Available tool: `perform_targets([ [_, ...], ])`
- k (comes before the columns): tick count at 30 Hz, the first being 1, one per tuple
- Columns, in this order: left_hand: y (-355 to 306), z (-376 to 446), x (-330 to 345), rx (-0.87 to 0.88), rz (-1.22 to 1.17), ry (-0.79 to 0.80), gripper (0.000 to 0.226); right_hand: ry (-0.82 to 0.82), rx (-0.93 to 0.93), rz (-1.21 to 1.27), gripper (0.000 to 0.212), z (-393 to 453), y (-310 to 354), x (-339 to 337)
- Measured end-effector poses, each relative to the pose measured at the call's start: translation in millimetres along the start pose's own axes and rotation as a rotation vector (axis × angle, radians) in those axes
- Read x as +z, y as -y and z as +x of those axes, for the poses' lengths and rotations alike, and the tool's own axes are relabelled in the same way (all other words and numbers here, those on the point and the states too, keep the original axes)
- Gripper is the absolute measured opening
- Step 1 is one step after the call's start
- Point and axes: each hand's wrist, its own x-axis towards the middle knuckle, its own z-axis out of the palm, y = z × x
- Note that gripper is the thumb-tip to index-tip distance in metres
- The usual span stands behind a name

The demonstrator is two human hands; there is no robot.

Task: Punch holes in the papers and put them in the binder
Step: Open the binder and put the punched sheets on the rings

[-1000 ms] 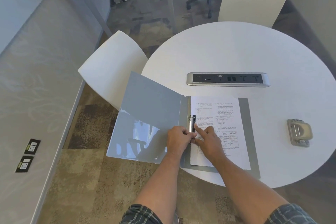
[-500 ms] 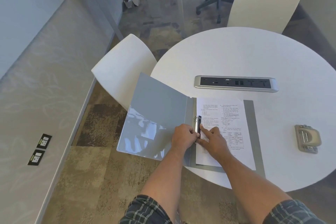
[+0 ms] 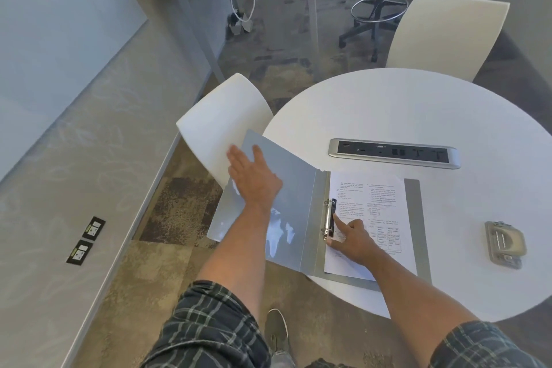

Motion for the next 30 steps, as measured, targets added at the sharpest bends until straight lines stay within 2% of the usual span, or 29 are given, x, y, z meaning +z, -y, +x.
perform_targets([
  [3, 14.2, 15.0, -19.1, -0.207, -0.04, 0.172, 0.101, 0.039, 0.007, 0.008, 0.084, -3.2, -1.0, -3.3],
  [5, 19.1, 18.2, -25.3, -0.274, -0.144, 0.246, 0.092, 0.062, 0.009, 0.029, 0.084, -5.2, -0.6, -7.1],
  [7, 18.3, 15.8, -30.4, -0.27, -0.192, 0.203, 0.074, 0.086, 0.011, 0.055, 0.083, -8.1, 1.1, -12.2],
  [11, 3.0, 10.5, -55.9, -0.203, -0.258, 0.114, 0.054, 0.118, 0.017, 0.217, 0.087, -7.5, -4.5, -21.5],
  [14, -16.2, 14.4, -76.1, -0.137, -0.384, 0.203, 0.055, 0.109, 0.019, 0.344, 0.082, -12.6, -5.4, -28.5],
  [17, -41.5, 7.7, -93.4, -0.019, -0.501, 0.427, 0.053, 0.113, 0.027, 0.429, 0.077, -20.3, -9.0, -37.2],
  [19, -59.5, -3.8, -100.6, 0.031, -0.591, 0.645, 0.068, 0.121, 0.035, 0.519, 0.076, -26.8, -11.5, -45.2],
  [21, -74.7, -13.1, -98.6, 0.057, -0.646, 0.847, 0.087, 0.103, 0.063, 0.609, 0.066, -35.2, -15.2, -54.5],
  [23, -87.1, -19.3, -85.1, 0.082, -0.673, 0.968, 0.09, 0.085, 0.067, 0.684, 0.059, -44.3, -19.9, -64.8],
  [25, -95.7, -25.9, -62.2, 0.139, -0.628, 1.015, 0.074, 0.024, 0.121, 0.768, 0.056, -48.9, -30.6, -73.8],
  [27, -98.9, -34.2, -36.4, 0.244, -0.519, 0.995, 0.047, -0.049, 0.164, 0.892, 0.049, -54.9, -43.4, -85.1],
  [29, -96.9, -43.4, -12.6, 0.36, -0.444, 0.953, 0.031, -0.095, 0.194, 1.035, 0.057, -61.7, -58.6, -97.2],
  [30, -94.9, -47.8, -1.0, 0.408, -0.415, 0.946, 0.031, -0.106, 0.195, 1.118, 0.066, -63.9, -68.9, -102.1],
])
